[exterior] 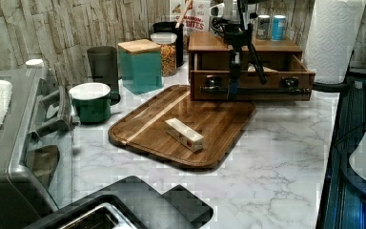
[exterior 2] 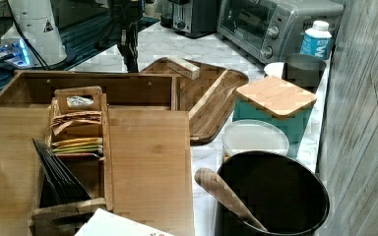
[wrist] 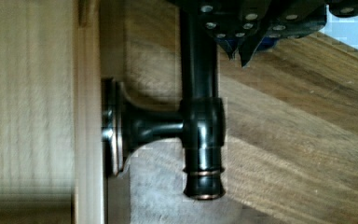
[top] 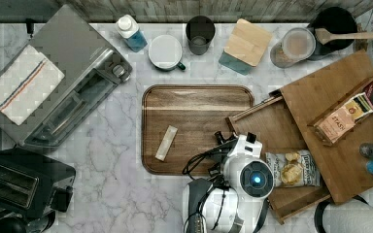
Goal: Close the drawer.
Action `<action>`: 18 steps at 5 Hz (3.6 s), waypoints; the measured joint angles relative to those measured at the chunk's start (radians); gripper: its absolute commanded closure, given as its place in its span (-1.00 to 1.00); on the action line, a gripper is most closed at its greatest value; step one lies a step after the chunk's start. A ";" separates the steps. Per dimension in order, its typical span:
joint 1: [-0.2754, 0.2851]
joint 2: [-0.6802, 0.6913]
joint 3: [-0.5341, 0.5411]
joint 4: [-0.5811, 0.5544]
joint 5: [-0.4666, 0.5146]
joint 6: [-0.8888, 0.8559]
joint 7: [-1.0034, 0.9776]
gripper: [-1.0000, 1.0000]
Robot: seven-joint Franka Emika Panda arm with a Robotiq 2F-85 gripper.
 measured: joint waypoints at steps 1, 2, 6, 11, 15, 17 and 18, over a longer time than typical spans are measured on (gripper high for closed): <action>0.001 -0.001 0.006 -0.012 -0.069 -0.083 0.168 1.00; -0.001 -0.001 -0.001 -0.049 -0.100 -0.096 0.217 1.00; -0.009 -0.049 -0.054 -0.076 -0.232 -0.042 0.018 1.00; -0.038 0.246 -0.163 0.238 -0.099 -0.156 -0.341 1.00; -0.048 0.431 -0.241 0.492 -0.069 -0.248 -0.506 1.00; -0.043 0.407 -0.248 0.459 -0.069 -0.203 -0.500 1.00; -0.043 0.406 -0.248 0.459 -0.074 -0.201 -0.500 1.00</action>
